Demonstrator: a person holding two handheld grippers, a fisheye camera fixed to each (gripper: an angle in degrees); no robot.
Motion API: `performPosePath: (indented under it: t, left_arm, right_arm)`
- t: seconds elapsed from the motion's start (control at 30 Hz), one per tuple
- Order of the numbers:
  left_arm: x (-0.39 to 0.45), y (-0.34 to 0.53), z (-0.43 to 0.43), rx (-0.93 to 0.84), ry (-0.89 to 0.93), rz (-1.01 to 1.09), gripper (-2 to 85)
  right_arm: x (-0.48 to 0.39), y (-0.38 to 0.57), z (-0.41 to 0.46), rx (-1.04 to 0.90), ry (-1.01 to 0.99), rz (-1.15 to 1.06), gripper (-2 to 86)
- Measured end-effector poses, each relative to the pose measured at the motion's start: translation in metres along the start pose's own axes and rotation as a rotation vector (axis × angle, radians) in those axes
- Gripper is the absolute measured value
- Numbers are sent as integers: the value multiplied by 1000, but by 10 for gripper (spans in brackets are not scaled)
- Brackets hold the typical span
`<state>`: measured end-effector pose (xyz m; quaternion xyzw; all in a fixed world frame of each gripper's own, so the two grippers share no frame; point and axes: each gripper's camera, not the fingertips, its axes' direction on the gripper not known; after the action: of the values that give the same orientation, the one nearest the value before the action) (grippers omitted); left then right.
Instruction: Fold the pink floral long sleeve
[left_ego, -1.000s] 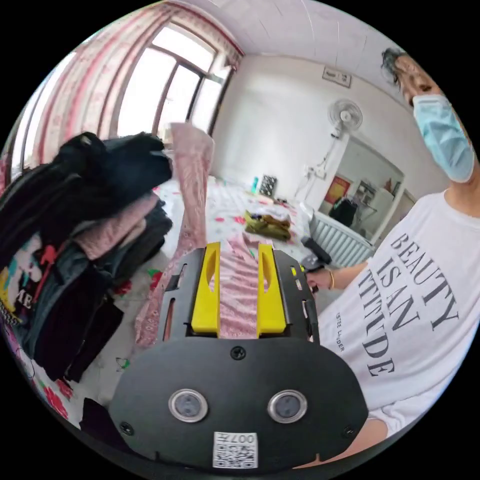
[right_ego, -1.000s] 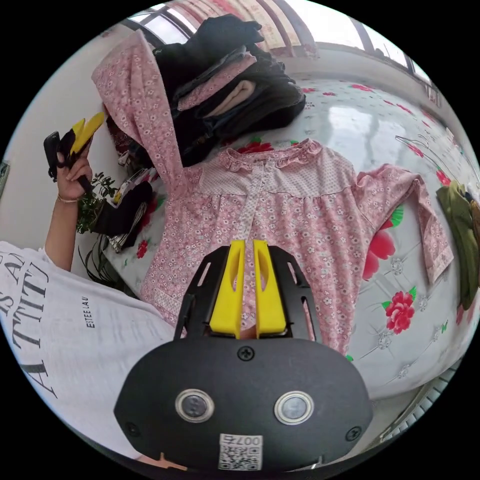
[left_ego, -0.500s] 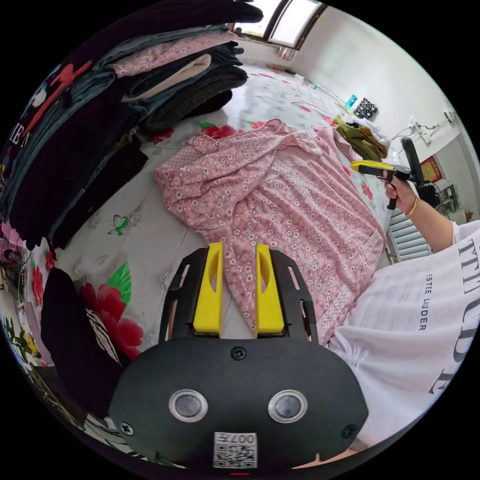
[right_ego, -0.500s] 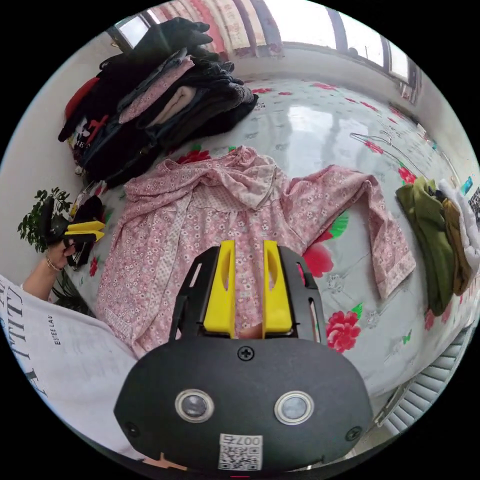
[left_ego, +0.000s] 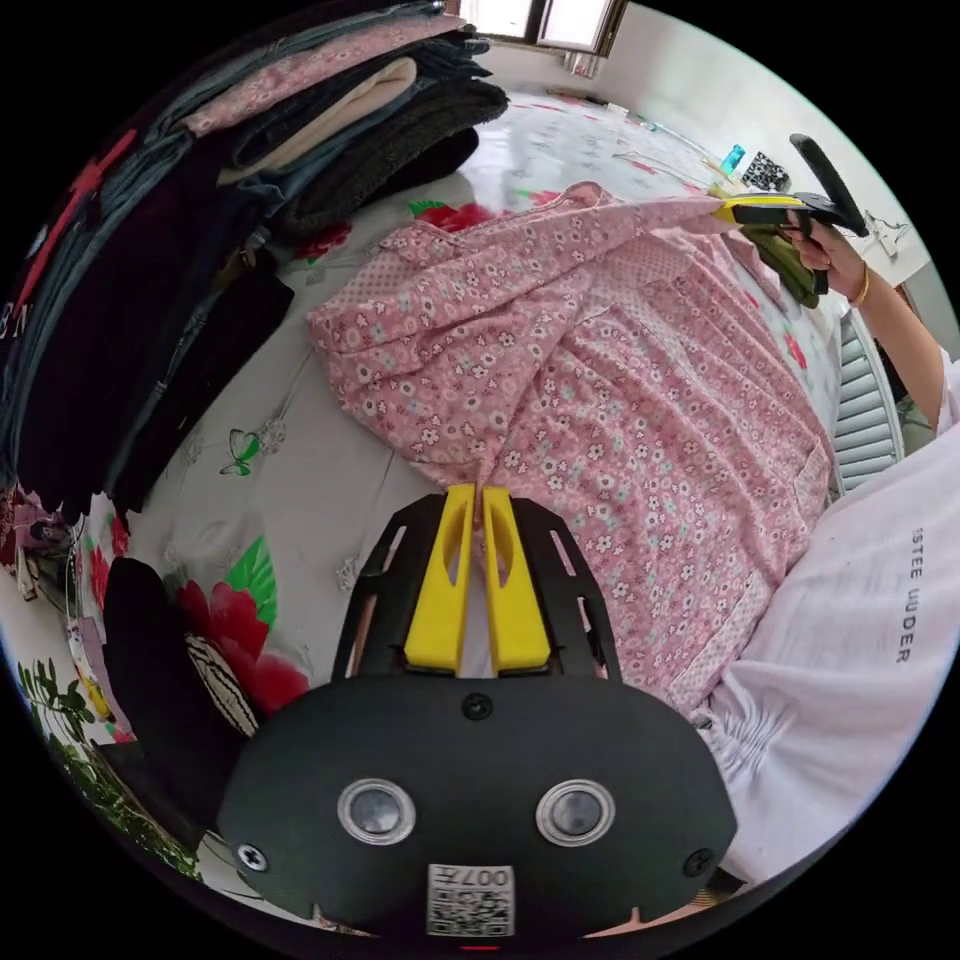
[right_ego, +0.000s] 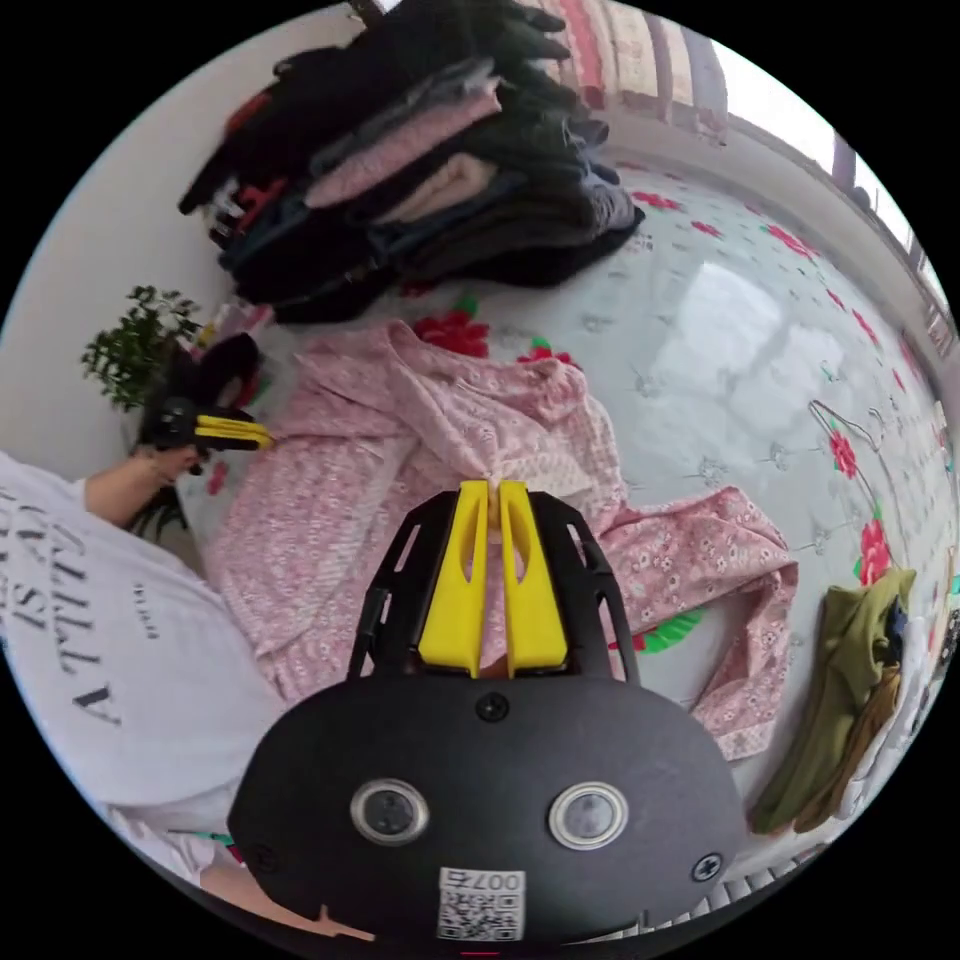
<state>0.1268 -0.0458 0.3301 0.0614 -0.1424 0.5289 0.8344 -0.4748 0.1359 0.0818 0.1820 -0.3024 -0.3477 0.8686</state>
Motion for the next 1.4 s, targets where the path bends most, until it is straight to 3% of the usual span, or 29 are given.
performPosePath:
  t: [0.1, 0.23, 0.37, 0.5, 0.6, 0.83, 1.07, 1.3, 1.4]
  left_arm:
    - [-16, 12, -35, 98, 29, -13, -3]
    - [-48, -4, -65, 219, 71, -6, 27]
    - [-62, -52, -48, 221, 155, 63, 53]
    - [-65, -101, 13, 67, 164, 60, 68]
    - [-71, -103, 30, 21, 113, -30, 64]
    - [-89, -58, -10, 171, 112, -230, 58]
    - [-77, -53, 23, 7, 52, -171, 62]
    - [-86, -67, 22, 0, -9, -105, 49]
    - [-92, -69, 18, 8, -5, -87, 50]
  right_arm:
    - [-2, 25, -79, 149, -349, -9, 1]
    - [1, 44, -121, 216, -540, 4, 2]
    - [36, 55, -98, 179, -437, 212, 9]
    - [84, 87, -34, -1, -105, 532, 41]
    - [87, 113, -10, -19, -3, 610, 71]
    - [71, 131, 17, 51, 62, 612, 101]
    - [98, 90, 57, -20, -17, 602, 32]
    - [58, 118, -49, 236, -305, 506, 0]
    - [42, 145, -59, 175, -359, 518, 1]
